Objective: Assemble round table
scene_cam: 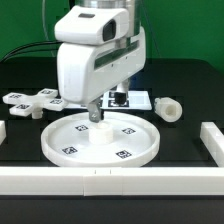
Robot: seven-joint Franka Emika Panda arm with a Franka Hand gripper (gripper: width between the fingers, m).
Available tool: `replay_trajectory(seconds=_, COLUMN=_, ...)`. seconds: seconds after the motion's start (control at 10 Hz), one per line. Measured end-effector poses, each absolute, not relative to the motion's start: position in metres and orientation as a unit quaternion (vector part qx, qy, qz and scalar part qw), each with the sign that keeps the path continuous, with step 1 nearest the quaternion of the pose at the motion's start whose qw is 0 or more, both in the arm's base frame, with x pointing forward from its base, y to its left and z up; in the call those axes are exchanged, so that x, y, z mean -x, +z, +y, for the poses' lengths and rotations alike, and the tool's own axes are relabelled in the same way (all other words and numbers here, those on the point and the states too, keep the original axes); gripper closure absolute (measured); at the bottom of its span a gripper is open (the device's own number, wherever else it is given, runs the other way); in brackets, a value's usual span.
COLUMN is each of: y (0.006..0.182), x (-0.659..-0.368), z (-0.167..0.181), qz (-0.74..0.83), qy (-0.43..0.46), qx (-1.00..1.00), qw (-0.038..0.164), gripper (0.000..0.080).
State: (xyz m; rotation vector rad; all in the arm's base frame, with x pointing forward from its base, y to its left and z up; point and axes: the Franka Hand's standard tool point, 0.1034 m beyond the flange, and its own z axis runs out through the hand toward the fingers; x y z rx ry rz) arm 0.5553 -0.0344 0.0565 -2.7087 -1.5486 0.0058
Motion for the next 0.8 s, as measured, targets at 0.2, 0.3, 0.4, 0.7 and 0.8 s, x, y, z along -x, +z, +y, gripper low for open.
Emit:
replay_trajectory(seconds=0.2, y=0.044, x=-0.549, z=-0.036, qz=-0.494, qy=0.01, qx=0.869, qw=0.017, gripper=0.015)
replay_trajectory(seconds=0.3, y=0.039, x=-0.546, z=-0.037, qz=-0.493, qy=0.013, qx=0.87, qw=0.02, gripper=0.015)
replay_trajectory(seconds=0.4, y=0.031, x=-0.542, z=-0.036, qz=-0.493, qy=0.019, qx=0.87, qw=0.024, gripper=0.015)
replay_trajectory(seconds=0.7, y=0.014, x=-0.534, z=-0.037, qz=-0.492, qy=0.028, qx=0.87, qw=0.032, gripper=0.015)
replay_trajectory(seconds=0.8, y=0.011, x=-0.535, z=-0.038, qz=-0.491, qy=0.029, qx=0.87, qw=0.033, gripper=0.015)
